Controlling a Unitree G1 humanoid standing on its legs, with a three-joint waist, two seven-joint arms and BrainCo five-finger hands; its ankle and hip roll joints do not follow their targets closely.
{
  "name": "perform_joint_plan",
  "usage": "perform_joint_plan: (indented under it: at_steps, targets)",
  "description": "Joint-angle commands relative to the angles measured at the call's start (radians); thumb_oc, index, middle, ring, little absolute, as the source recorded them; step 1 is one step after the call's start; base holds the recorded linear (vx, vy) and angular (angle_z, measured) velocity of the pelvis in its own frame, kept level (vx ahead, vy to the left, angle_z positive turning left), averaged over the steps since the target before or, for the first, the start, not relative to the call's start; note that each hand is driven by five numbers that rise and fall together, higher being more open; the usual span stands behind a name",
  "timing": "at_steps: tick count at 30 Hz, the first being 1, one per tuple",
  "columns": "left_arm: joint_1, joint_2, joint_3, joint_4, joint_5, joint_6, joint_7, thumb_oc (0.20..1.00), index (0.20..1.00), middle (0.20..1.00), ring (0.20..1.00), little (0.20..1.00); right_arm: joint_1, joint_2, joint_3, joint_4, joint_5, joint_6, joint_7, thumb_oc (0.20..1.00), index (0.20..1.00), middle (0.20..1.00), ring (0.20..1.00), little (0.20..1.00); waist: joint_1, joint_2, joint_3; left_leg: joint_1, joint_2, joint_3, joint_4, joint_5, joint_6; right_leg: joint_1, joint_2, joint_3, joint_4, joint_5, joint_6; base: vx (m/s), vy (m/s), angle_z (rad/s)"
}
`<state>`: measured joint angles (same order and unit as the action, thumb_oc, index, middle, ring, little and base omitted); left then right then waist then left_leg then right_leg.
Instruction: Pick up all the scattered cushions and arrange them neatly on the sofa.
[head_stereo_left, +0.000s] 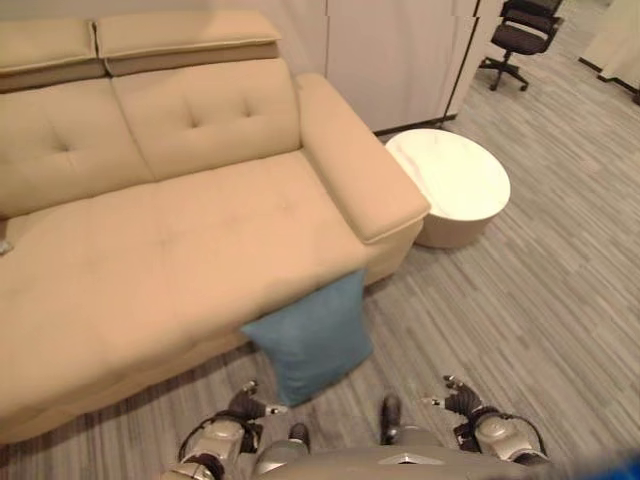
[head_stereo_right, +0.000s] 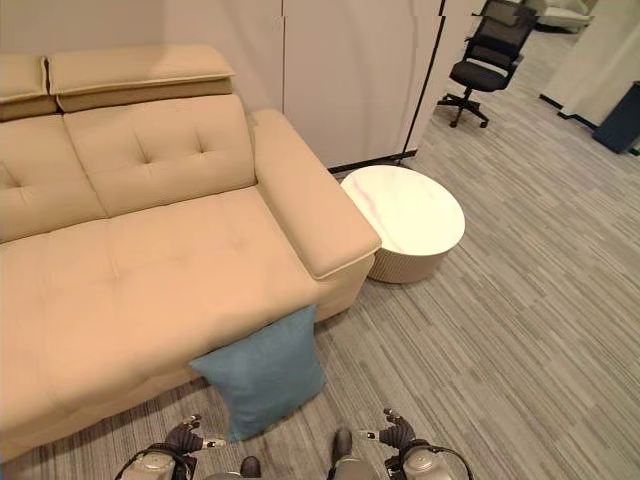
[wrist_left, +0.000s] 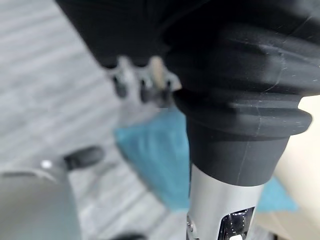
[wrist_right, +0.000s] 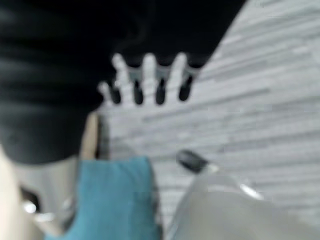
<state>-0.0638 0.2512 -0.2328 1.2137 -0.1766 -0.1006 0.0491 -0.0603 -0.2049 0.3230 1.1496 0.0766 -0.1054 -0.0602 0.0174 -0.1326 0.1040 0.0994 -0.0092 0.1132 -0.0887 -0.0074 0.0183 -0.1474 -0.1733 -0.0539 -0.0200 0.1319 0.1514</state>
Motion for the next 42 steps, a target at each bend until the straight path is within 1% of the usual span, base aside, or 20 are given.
perform_joint_plan:
  at_steps: [1, 4, 6, 7, 8, 10, 11, 12, 14, 15, 17, 18, 21, 25, 27, 31, 34, 37, 41, 42]
  targets:
    - [-0.043, -0.004, -0.004, 0.007, 0.0, -0.035, 0.008, 1.0, 1.0, 1.0, 1.0, 1.0, -0.022, -0.047, 0.002, -0.006, 0.012, -0.015, -0.001, 1.0, 1.0, 1.0, 1.0, 1.0, -0.004, 0.036, 0.019, -0.07, 0.004, -0.037, 0.115, -0.034, -0.053, 0.026, 0.021, -0.069, 0.045, -0.023, 0.035, 0.15, -0.14, 0.56]
    - [-0.03, -0.012, -0.008, 0.015, -0.007, -0.034, -0.003, 1.0, 1.0, 1.0, 1.0, 1.0, -0.007, -0.061, -0.004, 0.002, 0.004, -0.021, -0.002, 1.0, 1.0, 1.0, 1.0, 1.0, -0.001, 0.032, 0.003, -0.068, 0.024, -0.074, 0.109, -0.026, -0.08, 0.076, 0.038, -0.111, 0.03, -0.04, 0.022, 0.14, -0.255, 0.86]
    - [-0.03, -0.014, -0.01, 0.018, -0.005, -0.033, -0.004, 1.0, 1.0, 1.0, 1.0, 1.0, -0.005, -0.063, -0.004, 0.004, 0.005, -0.022, -0.003, 1.0, 1.0, 1.0, 1.0, 1.0, -0.002, 0.034, 0.002, -0.071, 0.031, -0.079, 0.108, -0.022, -0.086, 0.087, 0.04, -0.131, 0.027, -0.046, 0.019, 0.05, -0.137, 0.72]
    - [-0.03, -0.014, -0.014, 0.021, 0.0, -0.032, -0.006, 1.0, 1.0, 1.0, 1.0, 1.0, -0.004, -0.066, -0.004, 0.0, 0.007, -0.024, -0.003, 1.0, 1.0, 1.0, 1.0, 1.0, -0.004, 0.034, 0.001, -0.077, 0.041, -0.076, 0.116, -0.022, -0.092, 0.096, 0.043, -0.142, 0.027, -0.055, 0.015, 0.04, -0.26, 0.65]
    - [-0.034, -0.018, -0.019, 0.013, -0.006, -0.031, -0.012, 1.0, 1.0, 1.0, 1.0, 1.0, -0.004, -0.075, -0.001, 0.0, 0.013, -0.027, -0.003, 1.0, 1.0, 1.0, 1.0, 1.0, -0.015, 0.028, 0.01, -0.12, 0.064, -0.036, 0.201, -0.036, -0.113, 0.125, 0.048, -0.178, 0.023, -0.082, -0.003, 0.04, -0.26, 0.58]
    - [-0.034, -0.018, -0.019, 0.012, -0.006, -0.031, -0.012, 1.0, 1.0, 1.0, 1.0, 1.0, -0.004, -0.075, -0.001, 0.0, 0.013, -0.028, -0.003, 1.0, 1.0, 1.0, 1.0, 1.0, -0.016, 0.028, 0.009, -0.122, 0.064, -0.037, 0.205, -0.037, -0.113, 0.125, 0.048, -0.179, 0.023, -0.081, -0.003, 0.01, -0.118, 0.6]
    - [-0.036, -0.02, -0.02, 0.008, -0.015, -0.03, -0.01, 1.0, 1.0, 1.0, 1.0, 1.0, -0.004, -0.08, -0.003, -0.002, 0.018, -0.029, -0.005, 1.0, 1.0, 1.0, 1.0, 1.0, -0.022, 0.027, 0.015, -0.138, 0.08, 0.012, 0.234, -0.033, -0.114, 0.138, 0.046, -0.201, 0.021, -0.087, -0.01, 0.0, -0.1, 0.92]
    - [-0.035, -0.023, -0.02, 0.0, -0.023, -0.027, -0.014, 1.0, 1.0, 1.0, 1.0, 1.0, 0.0, -0.083, -0.011, 0.007, 0.023, -0.025, -0.006, 1.0, 1.0, 1.0, 1.0, 1.0, -0.034, 0.029, 0.018, -0.149, 0.12, 0.129, 0.238, -0.009, -0.109, 0.155, 0.045, -0.245, 0.019, -0.099, -0.016, 0.01, -0.118, 0.8]
    - [-0.035, -0.024, -0.026, 0.003, -0.006, -0.022, -0.018, 1.0, 1.0, 1.0, 1.0, 1.0, 0.003, -0.079, -0.011, 0.009, 0.021, -0.021, -0.006, 1.0, 1.0, 1.0, 1.0, 1.0, -0.041, 0.041, 0.014, -0.156, 0.14, 0.228, 0.186, 0.032, -0.12, 0.186, 0.061, -0.289, 0.005, -0.118, -0.013, 0.11, -0.063, 1.26]
    - [-0.035, -0.024, -0.026, 0.003, -0.006, -0.022, -0.018, 1.0, 1.0, 1.0, 1.0, 1.0, 0.004, -0.08, -0.011, 0.009, 0.021, -0.021, -0.006, 1.0, 1.0, 1.0, 1.0, 1.0, -0.042, 0.041, 0.014, -0.155, 0.139, 0.227, 0.183, 0.032, -0.12, 0.187, 0.061, -0.29, 0.004, -0.118, -0.013, 0.07, -0.019, 1.14]
    - [-0.033, -0.022, -0.024, 0.006, 0.001, -0.02, -0.016, 1.0, 1.0, 1.0, 1.0, 1.0, 0.002, -0.077, -0.011, 0.005, 0.02, -0.023, -0.006, 1.0, 1.0, 1.0, 1.0, 1.0, -0.041, 0.043, 0.014, -0.174, 0.143, 0.261, 0.153, 0.081, -0.115, 0.187, 0.063, -0.321, 0.004, -0.116, -0.02, 0.01, 0.005, 0.26]
    - [-0.034, -0.022, -0.022, 0.01, 0.004, -0.02, -0.017, 1.0, 1.0, 1.0, 1.0, 1.0, 0.0, -0.075, -0.01, 0.005, 0.019, -0.022, -0.007, 1.0, 1.0, 1.0, 1.0, 1.0, -0.037, 0.042, 0.014, -0.175, 0.137, 0.253, 0.15, 0.078, -0.112, 0.188, 0.061, -0.323, 0.009, -0.118, -0.02, 0.1, 0.033, 0.13]
    - [-0.02, -0.018, -0.01, 0.015, 0.007, -0.02, -0.017, 1.0, 1.0, 1.0, 1.0, 1.0, -0.001, -0.065, -0.001, -0.001, 0.01, -0.023, -0.004, 1.0, 1.0, 1.0, 1.0, 1.0, -0.03, 0.037, 0.008, -0.161, 0.117, 0.232, 0.152, 0.05, -0.099, 0.194, 0.054, -0.311, 0.027, -0.132, -0.015, 0.15, 0.1, 0.03]
    - [-0.012, -0.011, -0.004, 0.014, 0.008, -0.02, -0.017, 1.0, 1.0, 1.0, 1.0, 1.0, -0.008, -0.053, 0.004, -0.005, 0.0, -0.022, -0.001, 1.0, 1.0, 1.0, 1.0, 1.0, -0.019, 0.032, 0.005, -0.133, 0.091, 0.239, 0.134, 0.024, -0.072, 0.182, 0.021, -0.289, 0.101, -0.137, 0.007, 0.11, 0.167, -0.08]
    - [-0.016, -0.004, 0.0, 0.008, 0.003, -0.022, -0.016, 1.0, 1.0, 1.0, 1.0, 1.0, -0.014, -0.047, 0.009, -0.01, -0.009, -0.02, 0.003, 1.0, 1.0, 1.0, 1.0, 1.0, -0.017, 0.035, 0.014, -0.106, 0.073, 0.244, 0.106, 0.014, -0.054, 0.136, -0.021, -0.275, 0.205, -0.111, 0.033, 0.1, 0.267, -0.15]
    - [-0.024, 0.006, 0.005, 0.0, -0.008, -0.024, -0.012, 1.0, 1.0, 1.0, 1.0, 1.0, -0.02, -0.042, 0.01, -0.009, -0.012, -0.019, 0.003, 1.0, 1.0, 1.0, 1.0, 1.0, -0.021, 0.036, 0.026, -0.089, 0.059, 0.227, 0.088, 0.009, -0.039, 0.092, -0.033, -0.241, 0.295, -0.084, 0.046, 0.06, 0.115, -0.08]
    - [-0.026, 0.014, 0.002, 0.003, -0.002, -0.026, -0.01, 1.0, 1.0, 1.0, 1.0, 1.0, -0.019, -0.042, 0.014, -0.012, -0.004, -0.018, 0.006, 1.0, 1.0, 1.0, 1.0, 1.0, -0.027, 0.037, 0.029, -0.067, 0.045, 0.209, 0.07, 0.0, -0.038, 0.065, -0.014, -0.208, 0.255, -0.09, 0.032, 0.11, 0.081, 0.02]
    - [-0.036, 0.021, 0.007, 0.004, -0.008, -0.03, -0.005, 1.0, 1.0, 1.0, 1.0, 1.0, -0.024, -0.044, 0.016, -0.011, 0.004, -0.022, 0.003, 1.0, 1.0, 1.0, 1.0, 1.0, -0.037, 0.03, 0.038, -0.06, 0.029, 0.177, 0.063, -0.005, -0.04, 0.032, 0.021, -0.179, 0.145, -0.068, 0.023, 0.11, 0.009, 0.11]
    - [-0.037, 0.02, 0.009, 0.018, -0.004, -0.032, -0.004, 1.0, 1.0, 1.0, 1.0, 1.0, -0.02, -0.045, 0.019, -0.016, 0.003, -0.023, 0.006, 1.0, 1.0, 1.0, 1.0, 1.0, -0.04, 0.024, 0.041, -0.061, 0.019, 0.157, 0.078, -0.018, -0.041, 0.042, 0.025, -0.175, 0.116, -0.064, 0.025, 0.08, -0.009, 0.35]
    - [-0.037, 0.02, 0.009, 0.015, -0.007, -0.032, -0.005, 1.0, 1.0, 1.0, 1.0, 1.0, -0.021, -0.049, 0.021, -0.02, 0.004, -0.027, 0.004, 1.0, 1.0, 1.0, 1.0, 1.0, -0.041, 0.024, 0.043, -0.064, 0.018, 0.148, 0.083, -0.018, -0.043, 0.05, 0.036, -0.155, 0.111, -0.071, 0.021, 0.06, -0.028, 0.35]
